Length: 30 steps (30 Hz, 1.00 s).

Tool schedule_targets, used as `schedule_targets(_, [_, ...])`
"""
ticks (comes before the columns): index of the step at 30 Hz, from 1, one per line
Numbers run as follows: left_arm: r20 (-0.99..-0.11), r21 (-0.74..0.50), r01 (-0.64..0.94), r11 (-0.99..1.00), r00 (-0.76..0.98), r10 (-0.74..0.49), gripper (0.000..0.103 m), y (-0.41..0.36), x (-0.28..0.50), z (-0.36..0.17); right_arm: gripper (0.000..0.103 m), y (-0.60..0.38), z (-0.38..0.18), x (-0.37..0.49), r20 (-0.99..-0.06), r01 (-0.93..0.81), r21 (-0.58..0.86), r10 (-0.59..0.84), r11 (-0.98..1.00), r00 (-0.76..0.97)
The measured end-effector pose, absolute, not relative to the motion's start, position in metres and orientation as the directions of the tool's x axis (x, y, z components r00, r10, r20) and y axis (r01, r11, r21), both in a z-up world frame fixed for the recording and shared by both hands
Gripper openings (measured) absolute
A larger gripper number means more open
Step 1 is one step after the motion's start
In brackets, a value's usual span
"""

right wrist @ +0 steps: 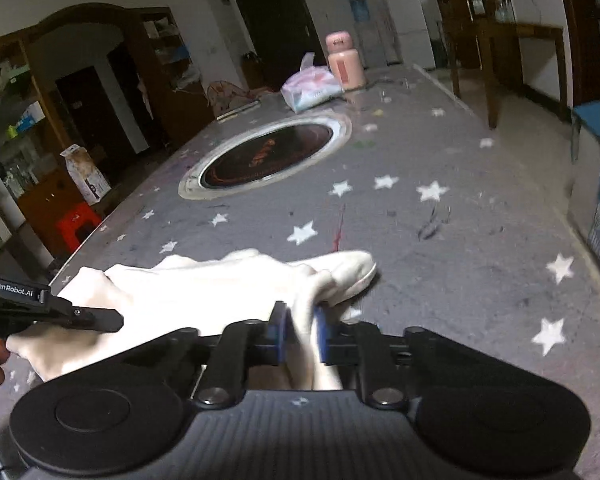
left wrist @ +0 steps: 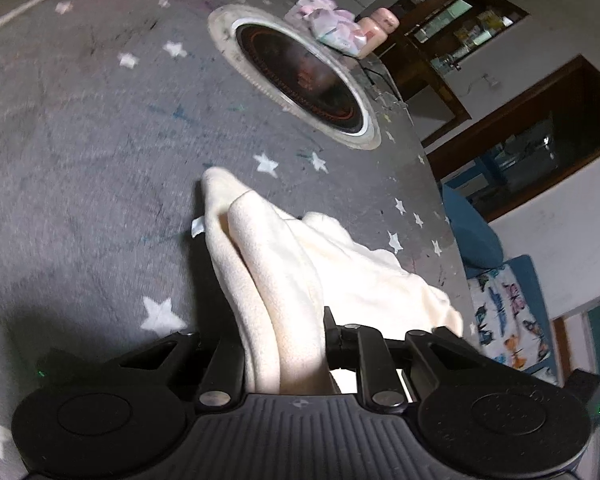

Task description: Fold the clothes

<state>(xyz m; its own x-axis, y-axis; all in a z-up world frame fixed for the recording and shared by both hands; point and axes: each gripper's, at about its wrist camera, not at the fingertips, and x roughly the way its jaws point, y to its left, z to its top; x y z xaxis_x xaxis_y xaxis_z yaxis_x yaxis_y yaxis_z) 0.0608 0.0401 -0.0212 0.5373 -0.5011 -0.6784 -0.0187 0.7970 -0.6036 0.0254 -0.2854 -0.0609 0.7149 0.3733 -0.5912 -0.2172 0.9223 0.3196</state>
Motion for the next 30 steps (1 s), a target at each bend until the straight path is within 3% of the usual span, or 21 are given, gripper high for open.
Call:
schedule_targets(6, [-0.660, -0.572, 0.082, 0.816, 0.544, -0.518, 0.016, 0.012, 0.074, 0.003, 0.011, -0.290, -0.032, 0.013, -0.533, -0.229, 0.292, 0.356, 0.929, 0.767])
schedule_targets(13, [-0.648, -0.539, 0.191, 0.820, 0.527, -0.549, 0.016, -0.047, 0.099, 0.017, 0.011, -0.323, 0.001, 0.009, -0.501, -0.159, 0.189, 0.235, 0.969, 0.833])
schedule_targets(24, [-0.692, -0.484, 0.264, 0.834, 0.468, -0.550, 0.017, -0.120, 0.118, -0.003, 0.011, -0.375, -0.005, 0.032, -0.558, -0.032, 0.055, 0.057, 0.998, 0.828])
schedule_targets(27, [-0.721, -0.447, 0.263, 0.855, 0.460, -0.518, 0.023, -0.124, 0.114, -0.011, 0.011, -0.380, -0.020, 0.040, -0.591, -0.005, 0.040, 0.028, 0.999, 0.806])
schedule_targets(30, [-0.731, -0.411, 0.264, 0.873, 0.476, -0.489, 0.037, -0.119, 0.112, -0.012, 0.011, -0.385, -0.031, 0.044, -0.612, 0.027, 0.020, -0.009, 0.999, 0.790])
